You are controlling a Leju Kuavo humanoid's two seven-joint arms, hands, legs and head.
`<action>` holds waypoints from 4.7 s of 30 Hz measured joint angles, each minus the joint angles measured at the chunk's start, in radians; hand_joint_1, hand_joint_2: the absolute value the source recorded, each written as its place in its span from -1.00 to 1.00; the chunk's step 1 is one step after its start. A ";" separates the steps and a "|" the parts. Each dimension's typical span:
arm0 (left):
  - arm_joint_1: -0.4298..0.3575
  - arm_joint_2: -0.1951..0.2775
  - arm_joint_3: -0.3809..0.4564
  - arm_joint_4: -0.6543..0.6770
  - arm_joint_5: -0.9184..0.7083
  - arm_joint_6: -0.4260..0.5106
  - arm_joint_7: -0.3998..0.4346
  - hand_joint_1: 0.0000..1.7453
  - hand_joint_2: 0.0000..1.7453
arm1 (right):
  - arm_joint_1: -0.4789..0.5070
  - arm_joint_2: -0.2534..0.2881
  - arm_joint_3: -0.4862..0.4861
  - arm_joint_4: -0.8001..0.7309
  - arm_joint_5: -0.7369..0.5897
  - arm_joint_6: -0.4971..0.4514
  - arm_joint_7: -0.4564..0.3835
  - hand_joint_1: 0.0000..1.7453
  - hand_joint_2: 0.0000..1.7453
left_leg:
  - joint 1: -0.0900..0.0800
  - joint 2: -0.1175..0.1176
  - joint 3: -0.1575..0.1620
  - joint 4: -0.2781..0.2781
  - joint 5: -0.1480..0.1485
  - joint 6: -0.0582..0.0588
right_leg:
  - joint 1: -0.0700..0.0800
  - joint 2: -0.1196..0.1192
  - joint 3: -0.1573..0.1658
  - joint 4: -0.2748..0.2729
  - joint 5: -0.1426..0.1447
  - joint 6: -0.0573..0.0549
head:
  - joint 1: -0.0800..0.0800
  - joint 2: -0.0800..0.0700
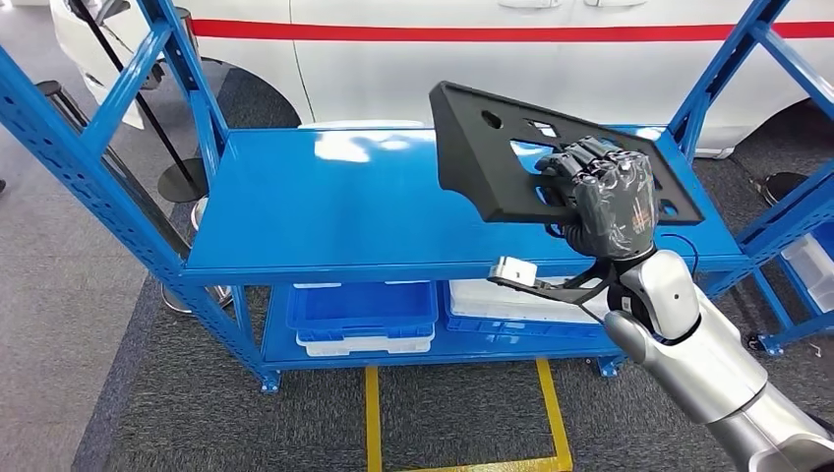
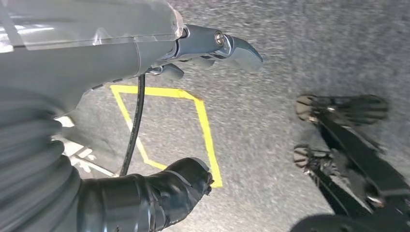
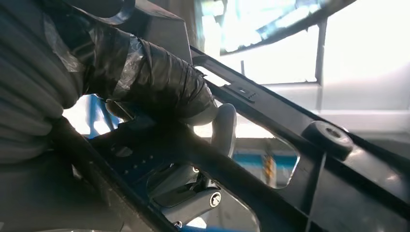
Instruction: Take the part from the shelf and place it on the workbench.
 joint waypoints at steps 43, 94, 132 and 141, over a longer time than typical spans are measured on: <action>-0.198 0.103 -0.138 0.000 -0.481 -0.010 -0.117 -1.00 1.00 | -0.318 0.405 0.369 0.209 -0.056 0.147 0.049 1.00 1.00 | 0.000 0.004 -0.112 0.227 -0.135 -0.058 | 0.019 0.002 0.102 -0.295 0.109 -0.091 | 0.000 0.000; -0.115 0.078 0.193 0.000 -0.495 -0.046 -0.034 -1.00 1.00 | -0.376 0.260 0.360 0.271 -0.113 0.165 0.040 1.00 1.00 | 0.005 0.070 0.032 0.005 -0.036 -0.019 | 0.024 -0.030 0.025 -0.157 0.094 -0.057 | 0.000 0.000; -0.147 0.054 0.235 0.000 -0.532 -0.035 -0.017 -1.00 1.00 | -0.397 0.237 0.345 0.285 -0.120 0.190 0.038 1.00 1.00 | 0.026 0.050 -0.006 0.089 -0.090 -0.063 | 0.027 -0.016 0.068 -0.256 0.092 -0.085 | 0.002 0.000; -0.139 0.056 0.239 0.000 -0.541 -0.032 -0.017 -1.00 1.00 | -0.398 0.238 0.346 0.286 -0.118 0.189 0.038 1.00 1.00 | 0.013 -0.067 -0.029 0.078 -0.023 -0.035 | 0.039 0.099 0.059 -0.232 0.089 -0.095 | 0.002 0.000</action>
